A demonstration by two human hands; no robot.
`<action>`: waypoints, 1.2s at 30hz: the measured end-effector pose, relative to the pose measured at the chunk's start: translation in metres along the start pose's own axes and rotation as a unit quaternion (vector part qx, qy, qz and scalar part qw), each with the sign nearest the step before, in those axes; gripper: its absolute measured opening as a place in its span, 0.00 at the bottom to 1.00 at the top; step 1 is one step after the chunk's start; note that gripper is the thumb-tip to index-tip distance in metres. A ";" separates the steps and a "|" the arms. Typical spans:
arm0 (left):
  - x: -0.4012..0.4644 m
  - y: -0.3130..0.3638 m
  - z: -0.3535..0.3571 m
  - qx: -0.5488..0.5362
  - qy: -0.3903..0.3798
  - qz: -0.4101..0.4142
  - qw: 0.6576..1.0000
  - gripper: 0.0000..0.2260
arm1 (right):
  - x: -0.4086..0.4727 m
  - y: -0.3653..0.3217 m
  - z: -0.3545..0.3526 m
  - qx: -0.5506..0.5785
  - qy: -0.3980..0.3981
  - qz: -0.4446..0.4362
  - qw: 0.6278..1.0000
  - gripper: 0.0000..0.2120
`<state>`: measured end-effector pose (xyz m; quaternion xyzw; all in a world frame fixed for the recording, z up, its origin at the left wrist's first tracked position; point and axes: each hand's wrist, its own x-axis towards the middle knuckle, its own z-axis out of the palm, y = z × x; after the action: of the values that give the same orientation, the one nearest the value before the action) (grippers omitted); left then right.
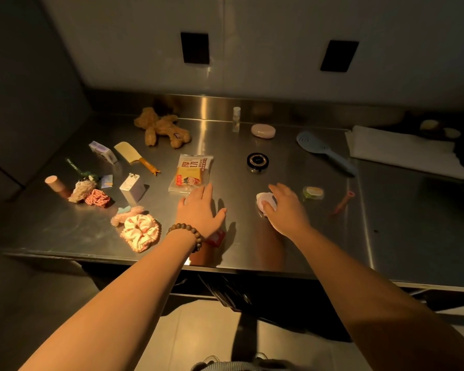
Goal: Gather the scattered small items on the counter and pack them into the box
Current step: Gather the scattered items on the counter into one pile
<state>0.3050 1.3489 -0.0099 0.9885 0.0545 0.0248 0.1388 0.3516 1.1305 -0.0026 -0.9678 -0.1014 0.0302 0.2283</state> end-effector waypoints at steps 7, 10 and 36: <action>-0.033 -0.009 0.021 0.001 -0.007 -0.014 1.000 0.40 | -0.011 0.007 0.016 -0.009 0.020 0.009 1.000 0.31; -0.045 -0.014 0.034 -0.006 -0.032 -0.037 0.999 0.48 | -0.011 0.011 0.027 -0.031 -0.003 0.022 0.999 0.35; 0.083 0.025 0.065 0.022 -0.093 0.028 0.995 0.42 | 0.083 0.048 0.048 -0.089 -0.049 0.033 0.994 0.27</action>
<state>0.3939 1.3168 -0.0623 0.9905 0.0144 -0.0643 0.1208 0.4367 1.1271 -0.0684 -0.9844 -0.0825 0.0763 0.1351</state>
